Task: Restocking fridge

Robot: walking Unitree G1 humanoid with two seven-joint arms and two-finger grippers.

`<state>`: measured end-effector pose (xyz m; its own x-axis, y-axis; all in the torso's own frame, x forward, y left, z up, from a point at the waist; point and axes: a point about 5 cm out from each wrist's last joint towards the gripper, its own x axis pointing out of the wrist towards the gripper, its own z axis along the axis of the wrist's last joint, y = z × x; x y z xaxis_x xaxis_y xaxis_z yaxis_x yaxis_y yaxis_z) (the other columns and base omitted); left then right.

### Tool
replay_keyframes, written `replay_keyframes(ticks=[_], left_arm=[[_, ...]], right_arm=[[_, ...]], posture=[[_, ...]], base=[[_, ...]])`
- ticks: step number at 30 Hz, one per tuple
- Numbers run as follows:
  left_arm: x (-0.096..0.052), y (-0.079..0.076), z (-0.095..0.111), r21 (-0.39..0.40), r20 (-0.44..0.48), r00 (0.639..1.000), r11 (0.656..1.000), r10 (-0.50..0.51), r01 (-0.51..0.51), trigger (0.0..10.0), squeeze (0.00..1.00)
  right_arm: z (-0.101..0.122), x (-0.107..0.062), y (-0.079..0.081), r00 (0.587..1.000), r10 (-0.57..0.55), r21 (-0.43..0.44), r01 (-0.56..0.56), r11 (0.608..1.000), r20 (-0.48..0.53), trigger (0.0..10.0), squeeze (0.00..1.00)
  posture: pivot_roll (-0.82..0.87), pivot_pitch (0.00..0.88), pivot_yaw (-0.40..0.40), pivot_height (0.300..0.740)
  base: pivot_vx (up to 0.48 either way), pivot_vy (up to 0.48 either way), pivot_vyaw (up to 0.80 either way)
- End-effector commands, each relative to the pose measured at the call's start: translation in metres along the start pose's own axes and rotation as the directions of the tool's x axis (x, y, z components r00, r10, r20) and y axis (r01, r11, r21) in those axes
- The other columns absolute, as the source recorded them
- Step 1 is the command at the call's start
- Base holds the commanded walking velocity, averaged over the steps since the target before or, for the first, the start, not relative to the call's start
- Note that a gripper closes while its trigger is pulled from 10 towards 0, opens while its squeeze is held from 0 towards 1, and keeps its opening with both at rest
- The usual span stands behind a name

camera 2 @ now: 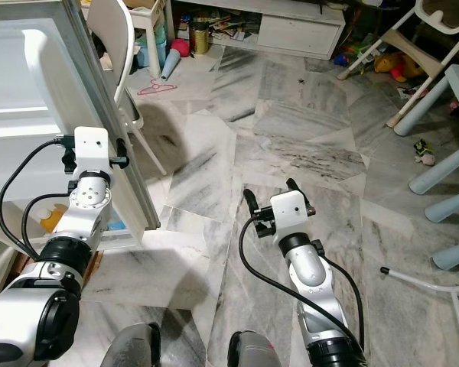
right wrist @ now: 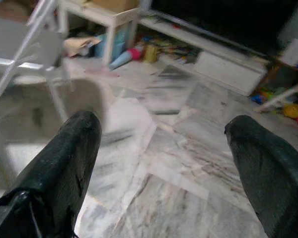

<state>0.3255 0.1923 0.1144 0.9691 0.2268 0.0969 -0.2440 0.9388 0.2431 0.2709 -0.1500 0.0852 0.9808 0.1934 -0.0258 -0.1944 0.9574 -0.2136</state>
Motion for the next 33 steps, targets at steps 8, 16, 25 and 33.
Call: replay_keyframes(ticks=[8, 16, 25, 33], left_arm=[[-0.031, 0.018, 0.009, 0.021, 0.084, 0.995, 0.998, 0.057, -0.059, 10.0, 0.00], [-0.053, 0.023, 0.001, 0.033, 0.055, 0.996, 0.997, 0.070, -0.072, 10.0, 0.00], [-0.083, 0.045, -0.023, 0.145, -0.046, 0.994, 0.985, 0.100, -0.092, 10.0, 0.00], [-0.105, 0.073, -0.038, 0.235, -0.100, 0.990, 0.969, 0.098, -0.072, 10.0, 0.00]], right_arm=[[0.002, 0.000, -0.007, 0.999, -0.033, -0.021, 0.033, 0.999, 0.017, 10.0, 0.00], [0.004, 0.002, -0.009, 0.998, -0.055, -0.025, 0.056, 0.998, 0.034, 10.0, 0.00], [0.010, -0.002, -0.006, 0.997, -0.042, 0.025, 0.040, 0.999, 0.061, 10.0, 0.00], [0.000, -0.015, -0.012, 0.999, -0.044, 0.010, 0.043, 0.999, 0.005, 10.0, 0.00]], posture=[[0.07, 0.137, -0.059, 0.740], [0.08, 0.129, -0.056, 0.740], [0.08, 0.121, -0.047, 0.740], [0.09, 0.118, -0.041, 0.740]], base=[[0.000, 0.000, 0.00], [0.000, 0.000, 0.00], [0.000, 0.000, 0.00], [0.000, 0.000, 0.00]])
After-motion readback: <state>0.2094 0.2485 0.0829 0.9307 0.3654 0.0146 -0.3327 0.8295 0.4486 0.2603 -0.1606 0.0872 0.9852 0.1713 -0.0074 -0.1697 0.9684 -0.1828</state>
